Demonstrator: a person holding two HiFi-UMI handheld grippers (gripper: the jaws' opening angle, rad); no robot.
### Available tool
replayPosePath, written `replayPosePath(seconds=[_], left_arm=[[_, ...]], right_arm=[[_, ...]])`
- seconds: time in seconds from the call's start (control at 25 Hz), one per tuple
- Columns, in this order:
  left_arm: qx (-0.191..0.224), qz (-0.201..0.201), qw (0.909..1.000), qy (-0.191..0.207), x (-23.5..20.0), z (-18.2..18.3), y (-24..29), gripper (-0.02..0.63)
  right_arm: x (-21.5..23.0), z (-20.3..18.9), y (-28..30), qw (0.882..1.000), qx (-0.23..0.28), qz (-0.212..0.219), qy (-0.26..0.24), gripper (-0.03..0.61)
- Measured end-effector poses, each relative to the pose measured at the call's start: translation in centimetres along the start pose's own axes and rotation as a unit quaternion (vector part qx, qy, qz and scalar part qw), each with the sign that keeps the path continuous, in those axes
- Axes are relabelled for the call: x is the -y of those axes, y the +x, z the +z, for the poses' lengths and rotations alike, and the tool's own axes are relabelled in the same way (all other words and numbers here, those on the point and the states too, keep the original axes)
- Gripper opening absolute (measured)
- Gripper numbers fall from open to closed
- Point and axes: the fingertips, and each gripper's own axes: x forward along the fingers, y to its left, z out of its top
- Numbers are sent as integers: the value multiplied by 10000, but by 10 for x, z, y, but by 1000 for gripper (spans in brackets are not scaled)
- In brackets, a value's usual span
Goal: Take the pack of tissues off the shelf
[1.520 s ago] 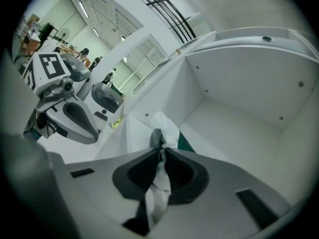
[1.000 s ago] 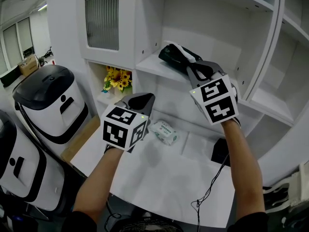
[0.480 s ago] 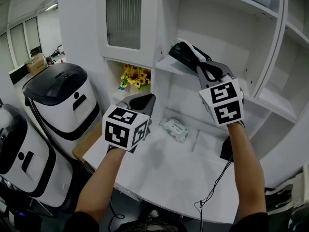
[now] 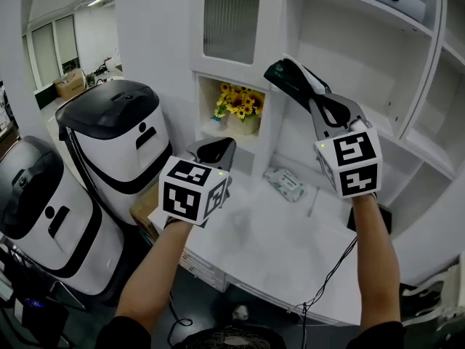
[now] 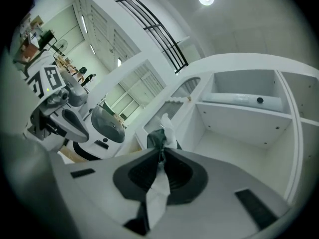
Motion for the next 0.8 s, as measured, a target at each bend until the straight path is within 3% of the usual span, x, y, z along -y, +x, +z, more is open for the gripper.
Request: replayPosePath(seconds=[0.4, 0.8], left_arm=[[-179, 495, 9986, -28, -22, -30, -84, 9], [-432, 1314, 9904, -70, -56, -67, -180, 9]], right_arm=[[-83, 25, -24, 9970, 310, 445, 547, 28], [-179, 31, -44, 9813, 613, 979, 1537, 28]])
